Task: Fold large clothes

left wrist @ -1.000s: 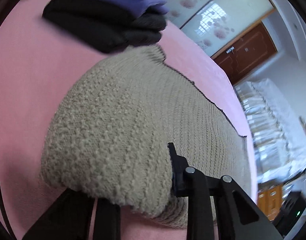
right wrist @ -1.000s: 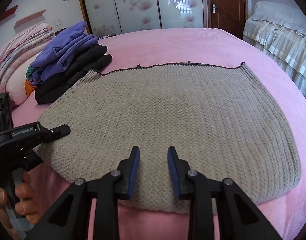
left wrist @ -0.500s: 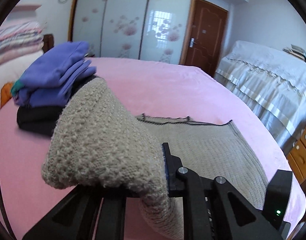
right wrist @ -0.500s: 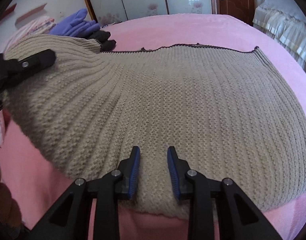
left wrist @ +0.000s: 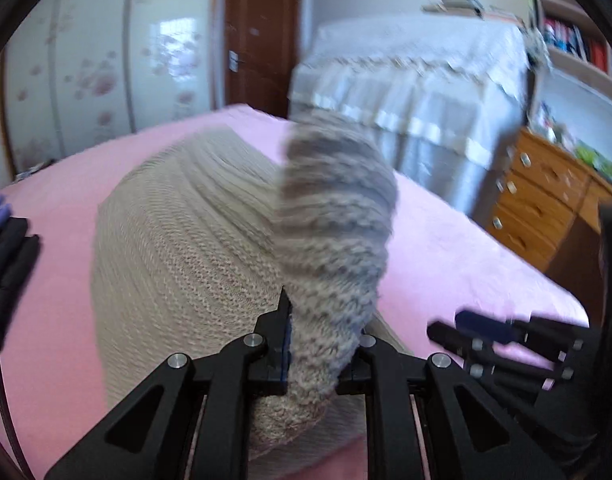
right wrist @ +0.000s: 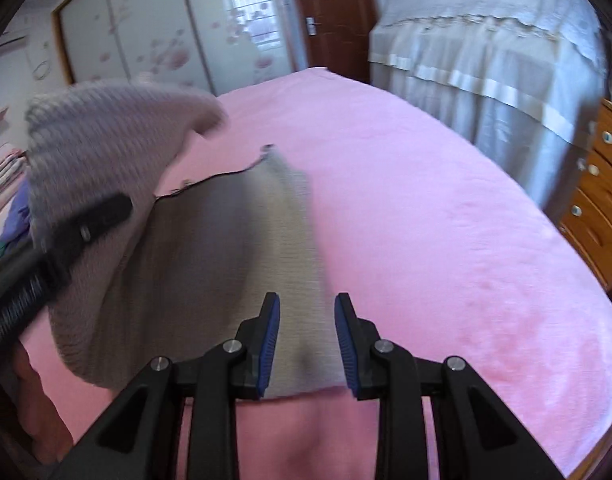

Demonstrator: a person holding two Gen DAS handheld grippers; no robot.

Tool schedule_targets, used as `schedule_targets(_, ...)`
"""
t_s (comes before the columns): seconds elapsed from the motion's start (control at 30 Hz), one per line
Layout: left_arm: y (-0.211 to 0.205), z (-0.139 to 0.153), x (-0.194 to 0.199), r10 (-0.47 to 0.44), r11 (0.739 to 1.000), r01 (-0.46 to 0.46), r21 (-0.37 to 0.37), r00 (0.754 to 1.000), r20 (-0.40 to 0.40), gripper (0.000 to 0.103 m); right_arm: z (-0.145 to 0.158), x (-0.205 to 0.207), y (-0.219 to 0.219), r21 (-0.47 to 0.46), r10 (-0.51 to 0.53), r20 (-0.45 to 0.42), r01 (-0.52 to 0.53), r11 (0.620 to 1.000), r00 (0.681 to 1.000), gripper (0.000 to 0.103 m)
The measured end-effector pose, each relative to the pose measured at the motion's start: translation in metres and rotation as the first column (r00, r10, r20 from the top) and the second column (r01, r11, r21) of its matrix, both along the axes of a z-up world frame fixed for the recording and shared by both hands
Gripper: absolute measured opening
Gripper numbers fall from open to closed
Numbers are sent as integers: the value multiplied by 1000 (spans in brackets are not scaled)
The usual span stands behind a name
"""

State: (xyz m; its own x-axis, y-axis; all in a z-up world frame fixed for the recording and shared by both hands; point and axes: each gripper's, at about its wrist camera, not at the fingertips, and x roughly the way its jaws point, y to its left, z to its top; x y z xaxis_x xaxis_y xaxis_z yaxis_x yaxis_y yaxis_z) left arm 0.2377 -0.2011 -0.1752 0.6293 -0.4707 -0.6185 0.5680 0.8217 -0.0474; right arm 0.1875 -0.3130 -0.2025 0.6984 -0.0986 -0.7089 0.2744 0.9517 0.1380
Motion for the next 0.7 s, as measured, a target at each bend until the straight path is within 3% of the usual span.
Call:
schedule_targets(0.07, -20, -28, -2, -22, 997, 27, 73, 997, -72, 13, -6, -7, -18, -8, -37, -27, 37, 999, 999, 28)
schedule_targets(0.1, -25, -45, -5, -9, 993, 19, 114, 997, -82, 15, -10, -8, -24, -9, -49, -45, 49, 999, 998, 28)
schedule_targets(0.2, -22, -54, -14, -15, 991, 23, 134, 998, -61, 27, -17, -13, -36, 9, -62, -78, 63, 998, 995, 28)
schedule_targets(0.33, -5, -35, -24, -72, 996, 78, 52, 992, -102, 55, -22, -15, -35, 23, -47, -83, 49, 999, 995, 29)
schedule_targets(0.5, 32, 13, -43, -94, 995, 90, -54, 993, -76, 58, -12, -18, -33, 70, -29, -42, 32, 997, 999, 28)
schedule_targets(0.57, 49, 32, -44, -57, 995, 52, -91, 997, -56, 59, -2, -16, -34, 85, -23, -18, 24, 996, 1000, 29)
schedule_targets(0.6, 60, 41, -45, -17, 994, 13, -107, 999, -45, 64, 4, -15, -35, 91, -18, -4, 19, 996, 1000, 29)
schedule_targets(0.63, 70, 47, -45, 26, 993, -31, -114, 999, -37, 70, 9, -15, -34, 96, -11, 9, 10, 995, 1000, 30)
schedule_targets(0.7, 92, 49, -45, 146, 984, -149, -102, 989, -28, 71, 22, -16, -33, 108, 8, 34, -11, 994, 999, 35)
